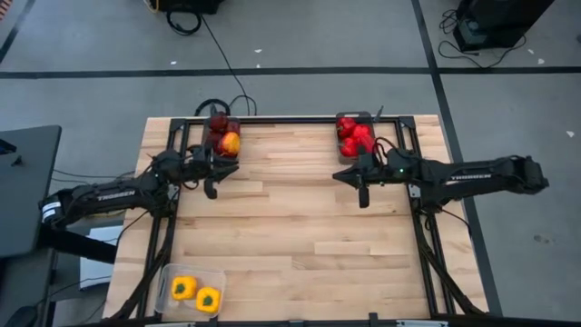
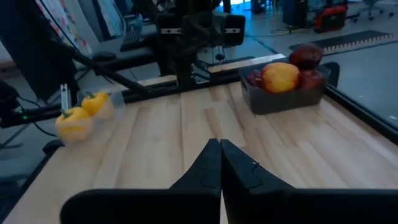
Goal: Sort produce into baskets
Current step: Return to Home Position
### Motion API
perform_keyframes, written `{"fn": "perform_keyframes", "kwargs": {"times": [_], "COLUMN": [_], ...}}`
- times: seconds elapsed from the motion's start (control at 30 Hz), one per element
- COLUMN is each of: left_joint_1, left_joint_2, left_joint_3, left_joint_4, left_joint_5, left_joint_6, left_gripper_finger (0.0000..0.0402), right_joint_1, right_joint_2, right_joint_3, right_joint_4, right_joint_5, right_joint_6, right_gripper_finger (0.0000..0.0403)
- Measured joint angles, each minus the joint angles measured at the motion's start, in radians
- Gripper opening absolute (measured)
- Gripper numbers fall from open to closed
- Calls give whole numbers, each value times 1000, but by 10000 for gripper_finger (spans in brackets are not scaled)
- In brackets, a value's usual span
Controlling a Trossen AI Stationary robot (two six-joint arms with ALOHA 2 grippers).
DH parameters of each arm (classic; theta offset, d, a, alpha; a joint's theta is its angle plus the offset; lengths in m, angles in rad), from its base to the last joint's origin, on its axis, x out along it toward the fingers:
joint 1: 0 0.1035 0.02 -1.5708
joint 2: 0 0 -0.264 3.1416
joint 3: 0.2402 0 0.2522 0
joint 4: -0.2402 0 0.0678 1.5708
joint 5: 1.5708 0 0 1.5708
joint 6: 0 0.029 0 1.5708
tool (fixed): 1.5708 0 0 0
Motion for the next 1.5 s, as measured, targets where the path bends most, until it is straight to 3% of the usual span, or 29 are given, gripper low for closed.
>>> {"fn": "perform_keyframes", "kwargs": {"times": [0.23,0.43,0.53,0.77,1.0,1.2,1.43,1.5], "left_joint_1": [-170,-381,-446,-458,-442,-441,-442,-442], "left_joint_2": [-79,-112,-149,-368,-599,-601,-601,-601], "left_joint_3": [10,76,132,190,175,187,216,217], "left_joint_4": [-44,-259,-399,-573,-805,-826,-831,-832], "left_joint_5": [-170,-414,-465,-421,-450,-477,-443,-444], "left_joint_6": [24,88,138,238,231,231,213,217], "left_gripper_finger": [89,89,89,89,89,90,90,90], "right_joint_1": [0,0,-5,-94,-214,-312,-343,-318], "right_joint_2": [-31,-30,-35,-79,-88,-118,-259,-316], "right_joint_3": [-9,-9,-9,-9,-9,-13,-16,-16], "right_joint_4": [3,43,49,90,44,39,-16,-83], "right_joint_5": [-44,-82,-90,-278,-346,-442,-439,-389], "right_joint_6": [2,19,11,-35,-9,23,115,122], "right_gripper_finger": [7,7,7,8,8,8,8,8]}}
